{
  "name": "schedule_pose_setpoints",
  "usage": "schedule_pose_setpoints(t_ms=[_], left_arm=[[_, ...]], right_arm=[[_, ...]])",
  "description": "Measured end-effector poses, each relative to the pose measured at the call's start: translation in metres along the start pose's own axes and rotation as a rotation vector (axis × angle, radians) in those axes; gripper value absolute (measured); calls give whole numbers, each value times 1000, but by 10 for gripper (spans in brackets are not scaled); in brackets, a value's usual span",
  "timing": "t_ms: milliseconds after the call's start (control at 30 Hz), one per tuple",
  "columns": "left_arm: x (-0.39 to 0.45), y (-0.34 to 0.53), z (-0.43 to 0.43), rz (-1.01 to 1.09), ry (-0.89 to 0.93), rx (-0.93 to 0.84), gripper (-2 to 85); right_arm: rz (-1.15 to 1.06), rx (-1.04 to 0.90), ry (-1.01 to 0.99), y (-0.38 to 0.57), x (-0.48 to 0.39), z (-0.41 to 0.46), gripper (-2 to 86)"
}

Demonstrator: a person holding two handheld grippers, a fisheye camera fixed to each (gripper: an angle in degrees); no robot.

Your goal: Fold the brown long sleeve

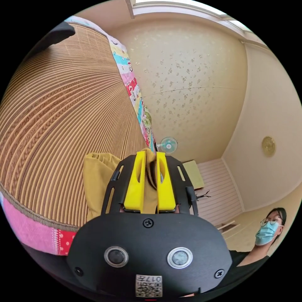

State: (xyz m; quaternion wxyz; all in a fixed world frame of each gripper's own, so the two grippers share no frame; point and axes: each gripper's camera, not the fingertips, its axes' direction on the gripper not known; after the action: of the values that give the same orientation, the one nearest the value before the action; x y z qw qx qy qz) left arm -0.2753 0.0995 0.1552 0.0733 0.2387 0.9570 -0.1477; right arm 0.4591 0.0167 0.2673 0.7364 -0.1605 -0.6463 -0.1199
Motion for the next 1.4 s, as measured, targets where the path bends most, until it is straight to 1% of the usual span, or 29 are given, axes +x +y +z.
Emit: schedule_pose_setpoints(t_ms=[33, 67, 133, 200, 233, 300, 367, 467, 500, 600, 667, 700, 767, 833, 867, 900, 967, 1033, 1100, 1167, 1233, 1300, 1333, 1400], left_arm=[[-5, -12, 16, 46, 33, -11, 81], [-13, -21, 29, 61, 46, -39, 103], [-24, -20, 33, 20, -15, -39, 126], [-23, -9, 23, 40, -69, -18, 134], [-20, 3, 15, 68, -115, -25, 137], [-15, 27, 3, 99, -210, -52, 147], [-5, 67, -11, 138, -349, -86, 158], [1, 126, -25, 182, -472, -91, 153], [0, 136, -28, 185, -478, -87, 153], [-12, 171, -30, 153, -447, -108, 162], [-29, 183, -20, 80, -379, -141, 164], [-33, 184, -16, 68, -360, -149, 164], [-48, 186, -3, 0, -322, -190, 125], [-54, 189, 4, -41, -311, -204, 86], [-49, 194, 2, -16, -282, -163, 64], [-46, 196, 2, -4, -274, -150, 62], [-28, 201, 7, 32, -290, -146, 55], [-9, 205, 14, 87, -276, -142, 52], [9, 209, 23, 138, -283, -140, 52], [34, 214, 39, 224, -338, -141, 51], [49, 218, 51, 274, -374, -143, 51], [59, 223, 61, 307, -388, -139, 51], [65, 226, 67, 322, -396, -136, 51], [70, 230, 75, 334, -407, -139, 53]], right_arm=[[-5, 5, 18, -9, 4, 23, 78], [16, 27, 95, -14, 8, 41, 95], [51, 45, 220, -13, 13, 59, 107], [25, 36, 219, -5, 11, 74, 106], [-19, 23, 203, 5, 6, 83, 103], [-78, -4, 247, 23, -5, 97, 100], [-161, -44, 315, 49, -24, 121, 98], [-263, -92, 330, 76, -55, 158, 98], [-285, -108, 324, 80, -63, 168, 98], [-401, -244, 266, 93, -108, 227, 101], [-498, -335, 204, 105, -147, 279, 105], [-519, -349, 193, 108, -156, 291, 106], [-569, -432, 169, 119, -190, 346, 123], [-558, -516, 171, 125, -208, 391, 145], [-548, -575, 158, 130, -216, 421, 165], [-539, -607, 141, 132, -219, 436, 171], [-481, -737, 85, 139, -227, 487, 194], [-486, -808, 89, 145, -239, 515, 211], [-538, -864, 175, 154, -257, 540, 226], [-633, -933, 343, 168, -277, 569, 240], [-690, -1013, 443, 178, -285, 589, 239], [-749, -1096, 544, 189, -285, 606, 231], [-795, -1137, 605, 196, -283, 613, 214], [-883, -1138, 706, 204, -280, 615, 169]])
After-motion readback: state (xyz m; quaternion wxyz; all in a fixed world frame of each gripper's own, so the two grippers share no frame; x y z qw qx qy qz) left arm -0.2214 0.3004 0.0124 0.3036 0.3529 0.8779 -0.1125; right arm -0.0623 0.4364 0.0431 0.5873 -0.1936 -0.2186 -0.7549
